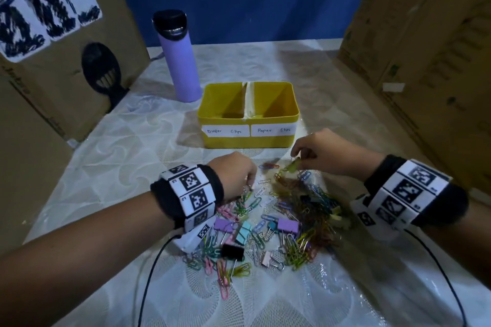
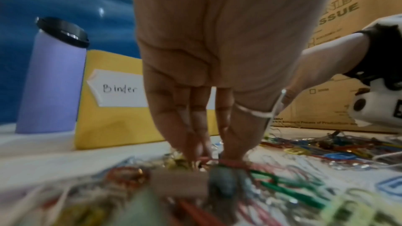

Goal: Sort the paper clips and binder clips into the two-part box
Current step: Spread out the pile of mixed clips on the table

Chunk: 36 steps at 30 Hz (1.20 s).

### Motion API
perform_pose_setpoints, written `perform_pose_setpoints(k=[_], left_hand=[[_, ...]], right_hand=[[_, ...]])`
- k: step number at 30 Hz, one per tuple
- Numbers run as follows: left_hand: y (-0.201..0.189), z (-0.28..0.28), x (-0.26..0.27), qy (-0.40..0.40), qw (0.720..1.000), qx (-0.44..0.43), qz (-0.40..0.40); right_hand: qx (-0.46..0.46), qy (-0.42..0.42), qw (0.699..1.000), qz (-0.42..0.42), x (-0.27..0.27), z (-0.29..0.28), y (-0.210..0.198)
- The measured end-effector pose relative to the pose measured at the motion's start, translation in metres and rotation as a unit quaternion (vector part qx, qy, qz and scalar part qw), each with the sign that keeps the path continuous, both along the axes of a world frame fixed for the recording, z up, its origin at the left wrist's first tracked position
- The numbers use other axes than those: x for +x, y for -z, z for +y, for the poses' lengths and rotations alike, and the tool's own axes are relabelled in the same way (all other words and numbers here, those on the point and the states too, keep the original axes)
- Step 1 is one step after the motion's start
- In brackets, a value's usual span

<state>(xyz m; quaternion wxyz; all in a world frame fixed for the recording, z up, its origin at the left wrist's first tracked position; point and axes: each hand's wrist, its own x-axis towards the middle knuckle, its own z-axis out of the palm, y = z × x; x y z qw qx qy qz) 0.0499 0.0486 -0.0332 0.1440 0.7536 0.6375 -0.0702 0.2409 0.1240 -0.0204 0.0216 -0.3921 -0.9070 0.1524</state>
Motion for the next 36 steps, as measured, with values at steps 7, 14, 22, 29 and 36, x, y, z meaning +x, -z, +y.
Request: perform_pose_setpoints(k=[7,14,22,29,36], left_hand=[[-0.014,-0.015,0.021,0.078,0.994,0.068,-0.043],[-0.002,-0.028,0.070,0.172,0.984,-0.048,0.010],[0.006,-0.028,0.044,0.114,0.993,-0.037,0.001],[0.000,-0.022,0.008,0.037,0.998,-0.031,0.039],[-0.014,0.001,0.060,0.101,0.994,0.038,-0.034]], right_hand=[[-0.024,-0.010,1.000,-0.012,0.032,-0.010,-0.002],[-0.071,-0.064,0.995,-0.028,0.034,-0.018,0.018],[-0.068,0.014,0.996,0.047,0.058,-0.008,0.009],[-0.058,-0.025,0.997,0.036,0.080,-0.043,0.011],[-0.076,-0.087,0.993,-0.028,0.078,-0.055,0.031]])
